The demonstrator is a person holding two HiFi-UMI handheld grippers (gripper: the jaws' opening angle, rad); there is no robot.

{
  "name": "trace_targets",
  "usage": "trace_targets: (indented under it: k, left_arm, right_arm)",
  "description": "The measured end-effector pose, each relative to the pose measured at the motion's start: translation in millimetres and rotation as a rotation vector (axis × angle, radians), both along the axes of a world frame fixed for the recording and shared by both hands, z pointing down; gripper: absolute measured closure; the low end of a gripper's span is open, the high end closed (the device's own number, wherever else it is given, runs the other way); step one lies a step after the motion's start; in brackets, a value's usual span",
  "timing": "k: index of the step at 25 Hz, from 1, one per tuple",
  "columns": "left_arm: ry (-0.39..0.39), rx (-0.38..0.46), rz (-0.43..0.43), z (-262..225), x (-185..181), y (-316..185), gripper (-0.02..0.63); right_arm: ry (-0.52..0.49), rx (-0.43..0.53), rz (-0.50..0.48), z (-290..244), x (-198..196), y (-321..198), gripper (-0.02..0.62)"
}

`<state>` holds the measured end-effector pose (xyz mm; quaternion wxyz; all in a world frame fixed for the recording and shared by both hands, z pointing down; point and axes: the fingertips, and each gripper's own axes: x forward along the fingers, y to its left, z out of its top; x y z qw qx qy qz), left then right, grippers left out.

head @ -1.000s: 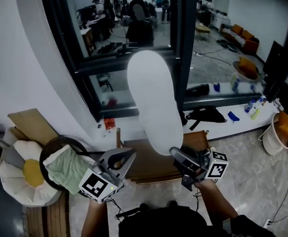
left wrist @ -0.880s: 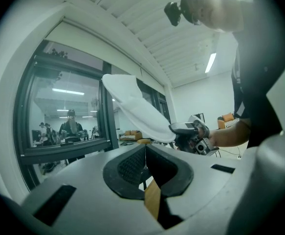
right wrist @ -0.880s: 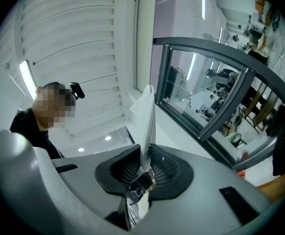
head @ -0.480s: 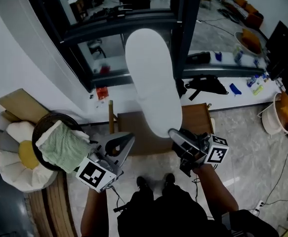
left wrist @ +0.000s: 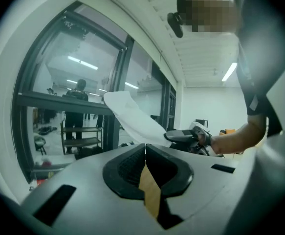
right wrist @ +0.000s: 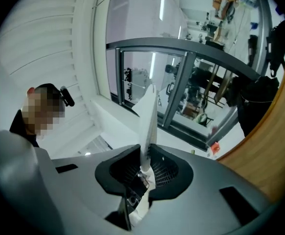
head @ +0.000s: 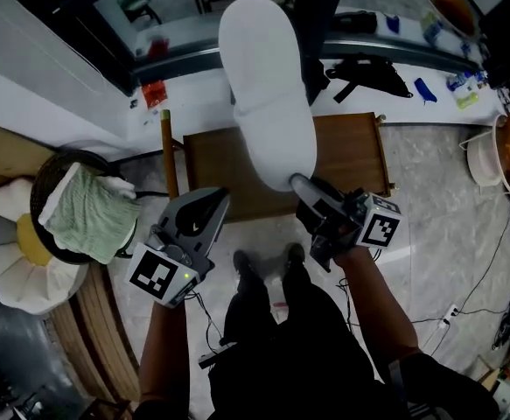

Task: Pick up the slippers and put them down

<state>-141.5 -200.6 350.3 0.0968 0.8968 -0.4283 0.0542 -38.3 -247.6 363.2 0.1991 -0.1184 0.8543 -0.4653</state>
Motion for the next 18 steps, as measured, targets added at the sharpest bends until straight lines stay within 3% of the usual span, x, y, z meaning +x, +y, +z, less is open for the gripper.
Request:
trace_targets:
  k: [13, 18]
  left_arm:
    - [0.056, -0.158, -0.005, 126.1, 13.5, -0.1, 0.594]
    - [0.063, -0.2, 0.003, 162.0, 25.0, 5.0, 0.594]
  right_arm:
    - [0.049, -0.241, 0.046, 162.6, 18.2, 3.1, 0.528]
    - [0.057, -0.289, 0.035, 204.7, 19.1, 17.7, 0.528]
